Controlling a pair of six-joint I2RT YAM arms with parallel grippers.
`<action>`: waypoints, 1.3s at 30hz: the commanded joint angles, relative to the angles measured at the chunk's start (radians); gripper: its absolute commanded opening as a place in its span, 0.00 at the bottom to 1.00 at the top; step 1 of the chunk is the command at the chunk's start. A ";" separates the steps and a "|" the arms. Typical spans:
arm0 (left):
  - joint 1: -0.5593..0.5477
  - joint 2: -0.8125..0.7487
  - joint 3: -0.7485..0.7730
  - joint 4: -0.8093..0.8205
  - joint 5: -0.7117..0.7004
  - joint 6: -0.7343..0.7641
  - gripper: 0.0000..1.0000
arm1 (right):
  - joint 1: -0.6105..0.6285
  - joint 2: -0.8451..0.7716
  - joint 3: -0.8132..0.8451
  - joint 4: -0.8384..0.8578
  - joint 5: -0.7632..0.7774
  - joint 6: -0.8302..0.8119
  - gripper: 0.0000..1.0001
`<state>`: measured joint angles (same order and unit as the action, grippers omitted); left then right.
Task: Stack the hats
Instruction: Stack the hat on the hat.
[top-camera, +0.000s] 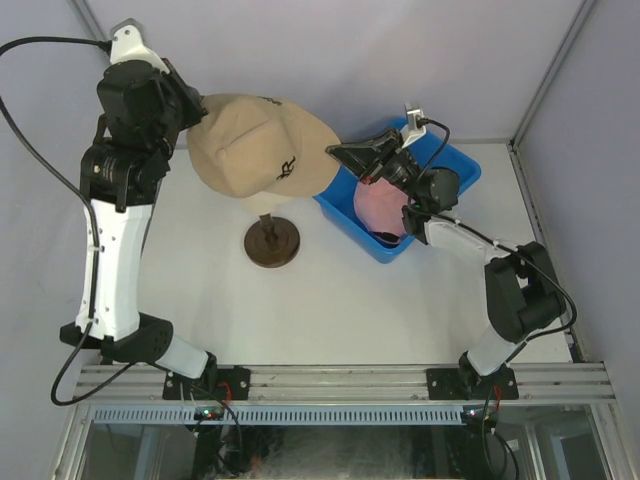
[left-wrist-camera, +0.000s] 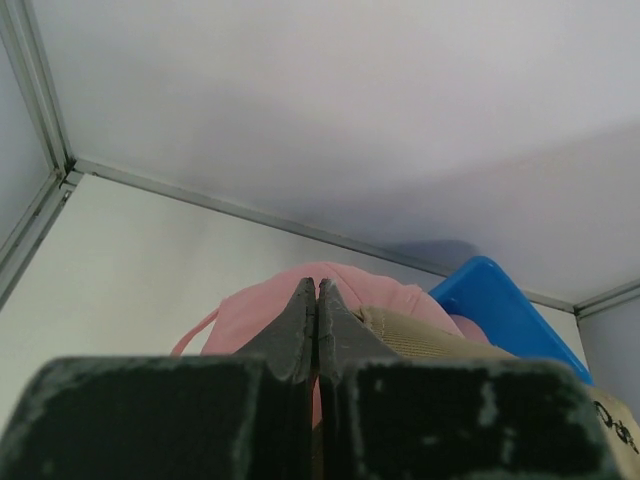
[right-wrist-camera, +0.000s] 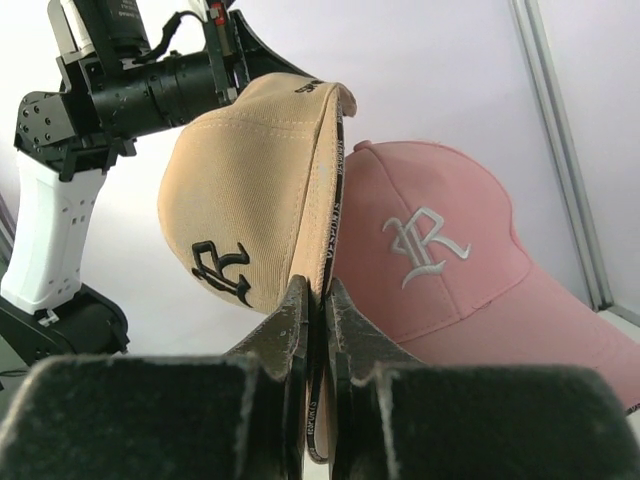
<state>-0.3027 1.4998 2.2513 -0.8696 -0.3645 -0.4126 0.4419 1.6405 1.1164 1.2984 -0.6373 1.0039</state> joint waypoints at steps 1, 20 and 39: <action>0.053 0.008 -0.034 0.048 -0.063 -0.006 0.01 | -0.047 0.028 0.046 0.039 0.046 -0.044 0.00; 0.142 -0.059 -0.270 0.121 -0.069 -0.030 0.01 | -0.068 0.103 0.184 -0.088 0.043 -0.044 0.00; 0.180 -0.096 -0.400 0.162 -0.042 -0.043 0.00 | -0.062 0.125 0.217 -0.110 0.037 -0.044 0.00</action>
<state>-0.1757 1.4319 1.8847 -0.6968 -0.3248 -0.4713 0.4091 1.7733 1.2861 1.1492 -0.6598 0.9932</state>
